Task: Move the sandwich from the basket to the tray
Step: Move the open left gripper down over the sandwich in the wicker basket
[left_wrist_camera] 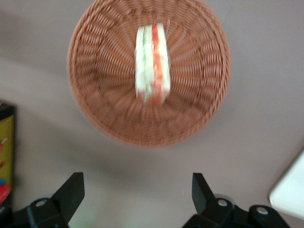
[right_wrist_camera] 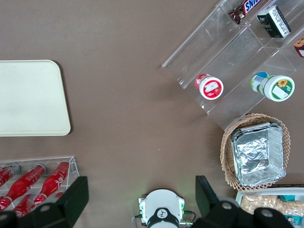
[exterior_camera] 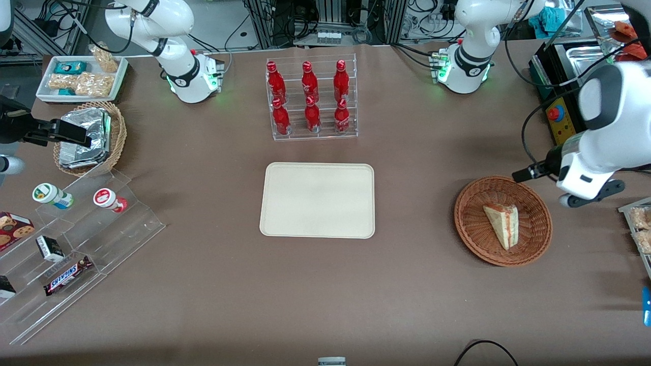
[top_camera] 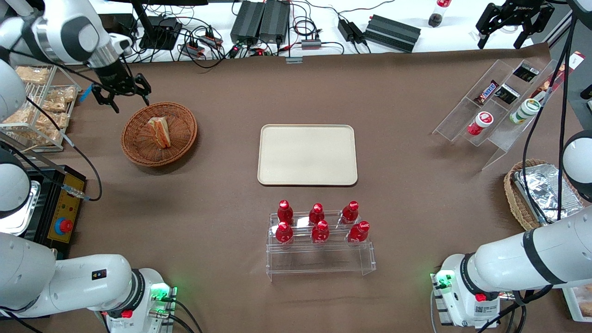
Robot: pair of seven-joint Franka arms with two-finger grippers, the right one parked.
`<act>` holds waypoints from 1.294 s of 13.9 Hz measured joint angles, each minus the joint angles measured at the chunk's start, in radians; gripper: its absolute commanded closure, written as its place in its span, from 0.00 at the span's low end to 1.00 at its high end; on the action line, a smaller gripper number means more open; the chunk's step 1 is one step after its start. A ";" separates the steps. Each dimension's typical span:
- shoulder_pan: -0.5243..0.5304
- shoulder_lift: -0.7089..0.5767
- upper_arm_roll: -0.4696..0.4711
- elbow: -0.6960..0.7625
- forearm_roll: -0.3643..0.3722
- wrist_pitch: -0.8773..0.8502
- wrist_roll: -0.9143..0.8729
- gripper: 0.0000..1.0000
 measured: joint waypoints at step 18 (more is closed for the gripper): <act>0.019 0.193 0.001 -0.206 0.000 0.573 0.055 0.00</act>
